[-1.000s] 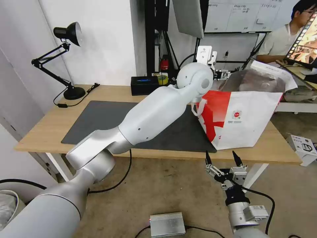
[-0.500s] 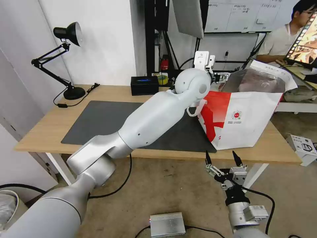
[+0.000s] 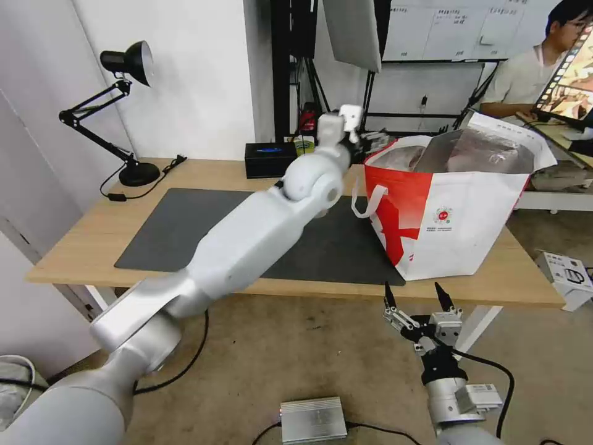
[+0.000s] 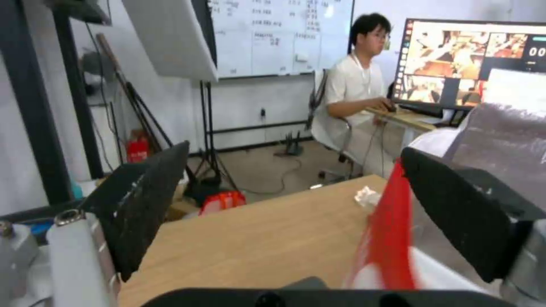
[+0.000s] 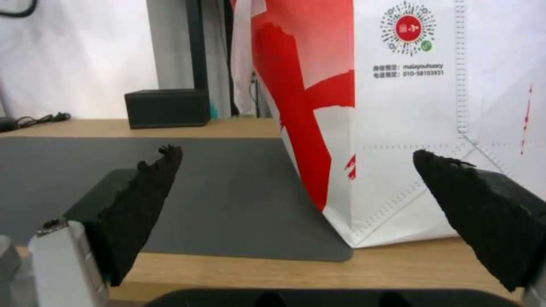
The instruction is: Pick up the trash from the table and place it into the takeout bag.
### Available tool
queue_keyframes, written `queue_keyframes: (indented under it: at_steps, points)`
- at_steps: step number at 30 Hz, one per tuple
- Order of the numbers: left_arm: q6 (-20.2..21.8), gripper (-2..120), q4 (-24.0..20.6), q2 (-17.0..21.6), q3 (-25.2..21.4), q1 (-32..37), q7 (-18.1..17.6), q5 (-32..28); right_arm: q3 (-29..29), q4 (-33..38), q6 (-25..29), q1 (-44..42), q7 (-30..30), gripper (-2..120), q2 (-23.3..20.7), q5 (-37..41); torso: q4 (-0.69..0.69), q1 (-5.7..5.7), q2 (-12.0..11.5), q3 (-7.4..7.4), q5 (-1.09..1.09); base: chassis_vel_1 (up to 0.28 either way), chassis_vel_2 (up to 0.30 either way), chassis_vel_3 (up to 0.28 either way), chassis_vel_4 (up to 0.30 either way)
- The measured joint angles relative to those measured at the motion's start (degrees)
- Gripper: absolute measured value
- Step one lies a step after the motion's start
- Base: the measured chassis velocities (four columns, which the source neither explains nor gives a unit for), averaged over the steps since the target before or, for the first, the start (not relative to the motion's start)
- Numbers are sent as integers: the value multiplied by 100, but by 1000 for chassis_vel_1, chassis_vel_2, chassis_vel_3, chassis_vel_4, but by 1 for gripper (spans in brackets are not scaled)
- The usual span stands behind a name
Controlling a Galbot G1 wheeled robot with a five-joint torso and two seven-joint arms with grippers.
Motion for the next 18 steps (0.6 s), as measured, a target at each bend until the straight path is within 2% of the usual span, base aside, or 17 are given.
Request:
queue_keyframes:
  at_steps: [4, 9, 11, 15, 18]
  points:
    - [-359, 100, -98, 268, -120, 309, 207, 459, 0, 0, 0, 0, 0, 100, 0, 0, -2, 0, 0, 0, 1, 0, 0, 0, 0]
    - [-439, 100, -299, 563, -258, 562, 448, 902, 0, 0, 0, 0, 0, 100, 0, 0, -2, 0, 0, 0, 1, 0, 0, 0, 0]
    - [-446, 100, -488, 788, -462, 827, 616, 1150, 0, 0, 0, 0, 0, 100, 0, 0, -2, 0, 0, 0, 2, 0, 0, 0, 0]
    - [-446, 100, -659, 959, -667, 1116, 740, 1325, 0, 0, 0, 0, 0, 100, 0, 0, -1, 0, 0, 0, 1, 0, 0, 0, 0]
    - [-452, 100, -907, 1183, -1016, 1602, 843, 1514, 0, 0, 0, 0, 0, 100, 0, 0, -1, 0, 0, -1, 1, 0, 0, 0, 0]
